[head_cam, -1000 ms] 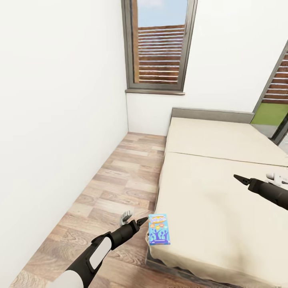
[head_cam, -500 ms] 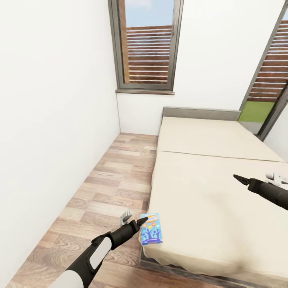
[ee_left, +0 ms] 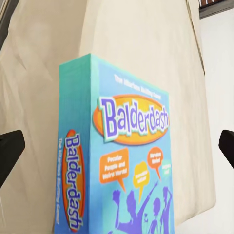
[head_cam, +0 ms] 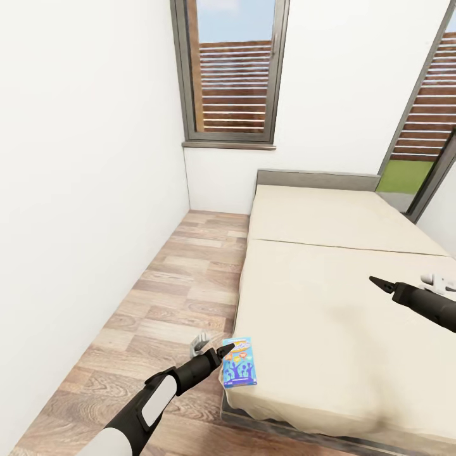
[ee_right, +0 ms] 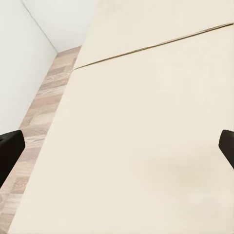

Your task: Put all the toys in the child's room - the three board games (two on the bed and one on the table), the two jigsaw puzzles on the table, and the tennis ball on the table - inside the toy box on the table in the child's room.

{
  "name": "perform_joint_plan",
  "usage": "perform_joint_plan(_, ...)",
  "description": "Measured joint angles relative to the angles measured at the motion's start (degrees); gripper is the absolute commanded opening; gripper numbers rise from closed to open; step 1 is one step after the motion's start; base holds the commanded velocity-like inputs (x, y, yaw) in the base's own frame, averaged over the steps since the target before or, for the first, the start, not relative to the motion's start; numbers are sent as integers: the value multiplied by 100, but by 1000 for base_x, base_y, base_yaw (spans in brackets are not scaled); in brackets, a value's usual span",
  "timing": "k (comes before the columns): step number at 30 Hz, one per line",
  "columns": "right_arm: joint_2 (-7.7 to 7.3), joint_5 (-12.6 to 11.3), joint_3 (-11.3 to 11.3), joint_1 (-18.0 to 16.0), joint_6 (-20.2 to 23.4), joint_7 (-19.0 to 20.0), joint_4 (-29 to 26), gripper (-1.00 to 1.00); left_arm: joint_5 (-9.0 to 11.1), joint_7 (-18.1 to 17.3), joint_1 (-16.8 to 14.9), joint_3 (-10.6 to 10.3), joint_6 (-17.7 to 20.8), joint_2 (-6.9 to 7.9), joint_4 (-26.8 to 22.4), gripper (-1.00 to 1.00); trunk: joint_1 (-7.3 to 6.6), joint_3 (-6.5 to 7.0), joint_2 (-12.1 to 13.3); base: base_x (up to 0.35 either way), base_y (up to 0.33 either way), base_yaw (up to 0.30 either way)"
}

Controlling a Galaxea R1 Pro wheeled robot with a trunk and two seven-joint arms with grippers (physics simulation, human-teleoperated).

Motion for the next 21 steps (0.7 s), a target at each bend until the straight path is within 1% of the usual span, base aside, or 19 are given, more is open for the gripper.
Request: perform_joint_plan(21,2,0,0,0,-5,0,-1,100,0,-6,0,-2,0,2,-2,100,0,0,0,0,0,-2)
